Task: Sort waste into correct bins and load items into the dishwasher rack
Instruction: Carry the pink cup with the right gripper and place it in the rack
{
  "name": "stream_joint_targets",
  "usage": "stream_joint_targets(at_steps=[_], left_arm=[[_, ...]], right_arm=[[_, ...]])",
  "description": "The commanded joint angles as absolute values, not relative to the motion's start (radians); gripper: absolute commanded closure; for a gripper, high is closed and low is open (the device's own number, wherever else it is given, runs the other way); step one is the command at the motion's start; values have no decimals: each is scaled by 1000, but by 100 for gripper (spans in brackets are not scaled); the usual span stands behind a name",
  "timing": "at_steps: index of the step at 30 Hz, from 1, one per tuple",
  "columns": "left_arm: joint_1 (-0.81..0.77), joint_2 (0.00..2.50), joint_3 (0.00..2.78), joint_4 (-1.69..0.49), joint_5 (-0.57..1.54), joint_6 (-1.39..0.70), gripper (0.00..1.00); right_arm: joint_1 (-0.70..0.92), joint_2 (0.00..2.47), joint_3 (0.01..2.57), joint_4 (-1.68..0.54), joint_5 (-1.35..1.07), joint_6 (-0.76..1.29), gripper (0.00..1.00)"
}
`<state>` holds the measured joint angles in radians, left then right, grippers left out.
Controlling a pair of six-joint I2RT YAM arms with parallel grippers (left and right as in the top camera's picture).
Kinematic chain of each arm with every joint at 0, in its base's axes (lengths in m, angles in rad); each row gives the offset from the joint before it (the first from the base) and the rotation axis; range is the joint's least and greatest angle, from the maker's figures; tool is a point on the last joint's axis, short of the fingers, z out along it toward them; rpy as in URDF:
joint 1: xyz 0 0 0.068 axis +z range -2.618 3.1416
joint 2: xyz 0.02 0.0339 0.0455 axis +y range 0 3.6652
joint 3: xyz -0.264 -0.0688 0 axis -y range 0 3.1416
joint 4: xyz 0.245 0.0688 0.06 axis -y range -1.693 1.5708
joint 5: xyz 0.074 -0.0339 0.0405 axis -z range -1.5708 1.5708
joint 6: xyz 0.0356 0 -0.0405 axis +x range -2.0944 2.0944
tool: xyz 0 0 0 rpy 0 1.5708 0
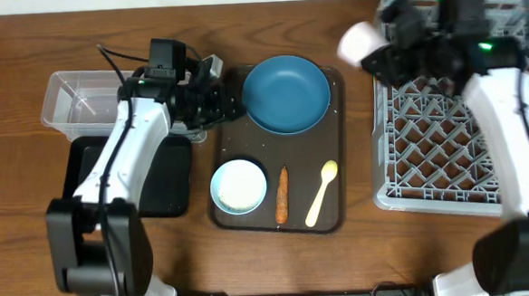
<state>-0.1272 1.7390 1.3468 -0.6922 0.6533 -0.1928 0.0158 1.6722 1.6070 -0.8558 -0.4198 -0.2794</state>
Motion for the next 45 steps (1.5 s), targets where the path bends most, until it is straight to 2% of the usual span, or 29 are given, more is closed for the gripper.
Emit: stream_joint_targets(at_steps=[1, 6, 10, 16, 23, 31, 39, 41, 42, 45], left_arm=[[-128, 1634, 1345, -724, 454, -123, 63], [-128, 1541, 1345, -744, 315, -123, 63], [-128, 1509, 1345, -741, 289, -123, 62], [-128, 1509, 1345, -744, 290, -124, 62], [-128, 1509, 1345, -745, 290, -124, 62], [-128, 1509, 1345, -755, 290, -124, 62], [-128, 1509, 1345, -755, 290, -124, 62], [-128, 1509, 1345, -755, 290, -124, 62], [-128, 1509, 1345, -755, 290, -124, 62], [-128, 1509, 1345, -756, 290, -124, 62]], right_arm=[[-63, 1606, 1619, -896, -213, -134, 83], [-185, 1606, 1670, -1076, -116, 34, 89], [-268, 1608, 1720, -1198, -66, 101, 89], [-382, 1660, 1853, -1359, -25, 108, 91], [-453, 1849, 2006, -1551, 94, 73, 90], [-515, 2025, 2062, -1575, 93, 73, 92], [-516, 2086, 2061, -1559, 49, 73, 90], [-517, 2093, 2061, -1557, 40, 73, 86], [-517, 2094, 2061, -1557, 40, 73, 80], [-517, 2097, 2053, -1551, 40, 73, 52]])
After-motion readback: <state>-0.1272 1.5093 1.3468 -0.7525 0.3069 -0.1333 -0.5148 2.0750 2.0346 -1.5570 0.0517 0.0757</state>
